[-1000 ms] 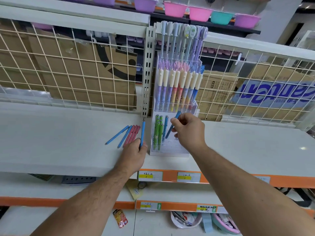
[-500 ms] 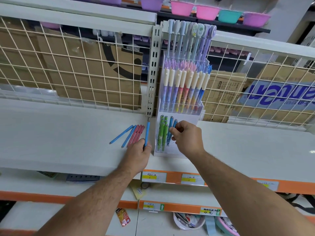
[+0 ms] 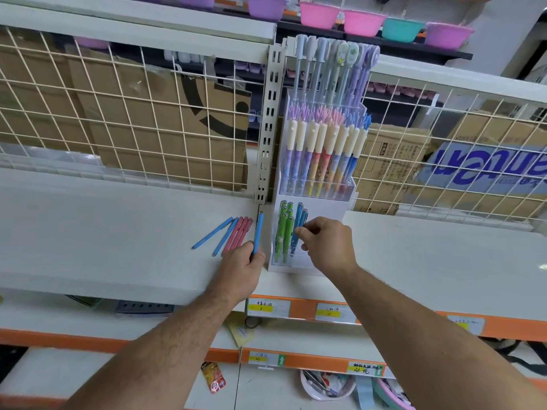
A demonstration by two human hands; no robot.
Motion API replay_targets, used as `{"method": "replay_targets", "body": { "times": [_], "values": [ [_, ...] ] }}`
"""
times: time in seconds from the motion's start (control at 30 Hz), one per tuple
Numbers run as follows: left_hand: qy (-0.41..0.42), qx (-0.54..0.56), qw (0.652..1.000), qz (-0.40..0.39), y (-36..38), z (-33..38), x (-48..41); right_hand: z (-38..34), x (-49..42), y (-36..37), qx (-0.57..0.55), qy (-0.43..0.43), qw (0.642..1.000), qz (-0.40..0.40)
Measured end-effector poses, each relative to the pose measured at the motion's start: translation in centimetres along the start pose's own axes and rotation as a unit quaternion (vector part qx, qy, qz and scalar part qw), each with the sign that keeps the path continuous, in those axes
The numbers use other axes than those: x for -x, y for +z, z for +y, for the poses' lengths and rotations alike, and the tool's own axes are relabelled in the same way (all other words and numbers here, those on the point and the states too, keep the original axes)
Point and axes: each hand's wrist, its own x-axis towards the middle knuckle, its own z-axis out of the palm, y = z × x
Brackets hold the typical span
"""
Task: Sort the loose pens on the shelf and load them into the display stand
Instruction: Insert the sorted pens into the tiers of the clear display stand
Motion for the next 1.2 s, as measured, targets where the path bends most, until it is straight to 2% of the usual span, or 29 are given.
{"method": "replay_targets", "body": {
  "times": [0.23,0.33,0.53,0.7,0.8,0.97,1.07,1.2],
  "values": [
    [0.015,0.023,1.000,0.004,-0.1,0.1,0.4,0.3,1.4,-0.8,0.000,0.002,1.000,0.019],
    [0.037,0.017,0.999,0.008,-0.1,0.1,0.8,0.1,2.9,-1.2,-0.043,-0.012,0.999,0.002],
    [0.137,-0.080,0.987,-0.025,-0.1,0.5,1.8,-0.8,5.1,-0.6,-0.121,-0.074,0.986,-0.083],
    [0.193,-0.119,0.972,-0.065,-0.1,1.8,2.6,-1.4,5.6,-0.7,-0.130,-0.104,0.984,-0.068],
    [0.218,-0.182,0.957,-0.055,-0.8,1.5,2.3,-1.8,5.3,-1.6,-0.139,-0.091,0.985,-0.039],
    [0.178,-0.296,0.938,0.024,-3.5,-1.4,0.3,-1.8,3.3,-3.4,-0.139,-0.055,0.988,0.041],
    [0.154,-0.368,0.916,0.030,-4.3,-3.6,-0.3,-1.8,2.5,-3.6,-0.129,-0.045,0.989,0.052],
    [0.139,-0.383,0.913,0.015,-3.9,-4.3,-0.6,-1.5,1.6,-3.0,-0.103,-0.040,0.992,0.060]
  ]
}}
